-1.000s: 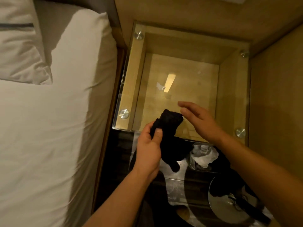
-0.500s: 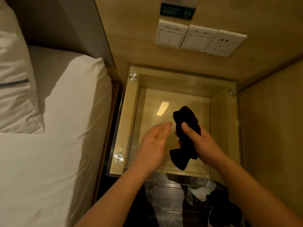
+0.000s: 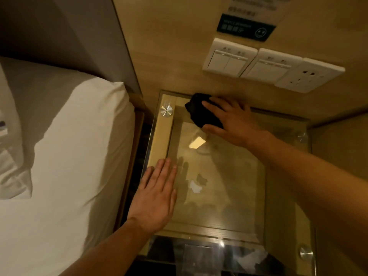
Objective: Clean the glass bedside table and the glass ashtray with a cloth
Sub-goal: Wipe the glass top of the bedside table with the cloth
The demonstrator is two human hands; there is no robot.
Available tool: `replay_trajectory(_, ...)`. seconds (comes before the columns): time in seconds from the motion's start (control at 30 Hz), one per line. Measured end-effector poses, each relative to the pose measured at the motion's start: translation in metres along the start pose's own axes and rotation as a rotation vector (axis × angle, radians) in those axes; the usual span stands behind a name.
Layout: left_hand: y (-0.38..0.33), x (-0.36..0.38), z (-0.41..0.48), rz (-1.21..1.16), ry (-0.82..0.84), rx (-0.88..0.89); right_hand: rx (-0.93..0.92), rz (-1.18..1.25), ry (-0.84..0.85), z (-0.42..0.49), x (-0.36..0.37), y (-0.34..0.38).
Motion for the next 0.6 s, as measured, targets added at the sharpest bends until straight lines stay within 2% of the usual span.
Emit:
replay_trajectory(0.13,-0.001,0.001,0.002,0.003,0.030,-0.022,-0.148,-0.066,0.022,0.009,0.019,-0.005)
replay_trajectory(0.33,-0.002,-0.001,0.003,0.024,-0.008,-0.009,-0.314,0.067,0.017,0.037,0.021,-0.008)
replay_trajectory(0.6,-0.001,0.004,0.001,0.051,-0.034,-0.013,-0.318,0.088,-0.014,0.031,0.029,-0.002)
Point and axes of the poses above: each hand's wrist, its own z-axis towards the middle knuckle, its own x-axis out of the palm, y = z × x, the point moved 4 cm from there along z, towards the middle knuckle, and after that the axes turned 12 degrees about -x, right-handed, at the moved point
